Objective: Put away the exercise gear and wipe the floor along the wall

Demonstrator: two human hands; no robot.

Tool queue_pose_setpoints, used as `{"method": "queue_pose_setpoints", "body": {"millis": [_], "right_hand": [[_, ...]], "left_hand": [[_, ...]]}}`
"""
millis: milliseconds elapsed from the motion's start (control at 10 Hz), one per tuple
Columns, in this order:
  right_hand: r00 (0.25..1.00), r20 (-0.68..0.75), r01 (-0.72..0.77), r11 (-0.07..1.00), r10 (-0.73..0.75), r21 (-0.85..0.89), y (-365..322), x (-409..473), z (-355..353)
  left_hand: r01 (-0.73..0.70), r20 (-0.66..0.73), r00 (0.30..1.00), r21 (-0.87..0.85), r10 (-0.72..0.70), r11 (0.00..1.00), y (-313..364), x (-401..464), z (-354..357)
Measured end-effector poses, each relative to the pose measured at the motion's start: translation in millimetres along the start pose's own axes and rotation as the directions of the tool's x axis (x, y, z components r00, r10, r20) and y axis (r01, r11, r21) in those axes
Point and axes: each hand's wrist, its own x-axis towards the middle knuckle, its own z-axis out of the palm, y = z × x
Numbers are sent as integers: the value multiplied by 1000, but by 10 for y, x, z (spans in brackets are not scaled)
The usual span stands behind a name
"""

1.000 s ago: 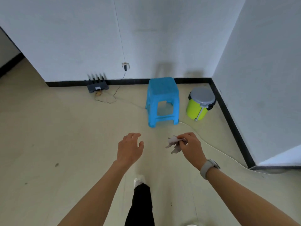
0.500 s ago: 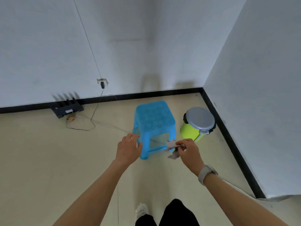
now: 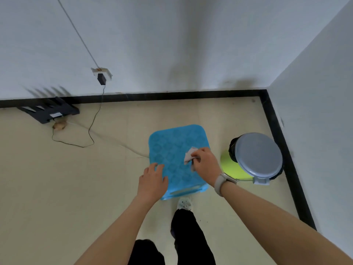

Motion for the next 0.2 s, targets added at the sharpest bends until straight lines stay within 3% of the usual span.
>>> {"method": "queue_pose_setpoints", "body": {"millis": [100, 200], "right_hand": [[1000, 6, 12, 1000, -12, 0, 155, 495, 251], [994, 108, -6, 1000, 9, -22, 487, 690, 518]], "left_hand": [[17, 25, 1000, -9, -17, 1000, 10, 453, 150], [11, 57, 998, -3, -11, 1000, -10, 821, 320]]}}
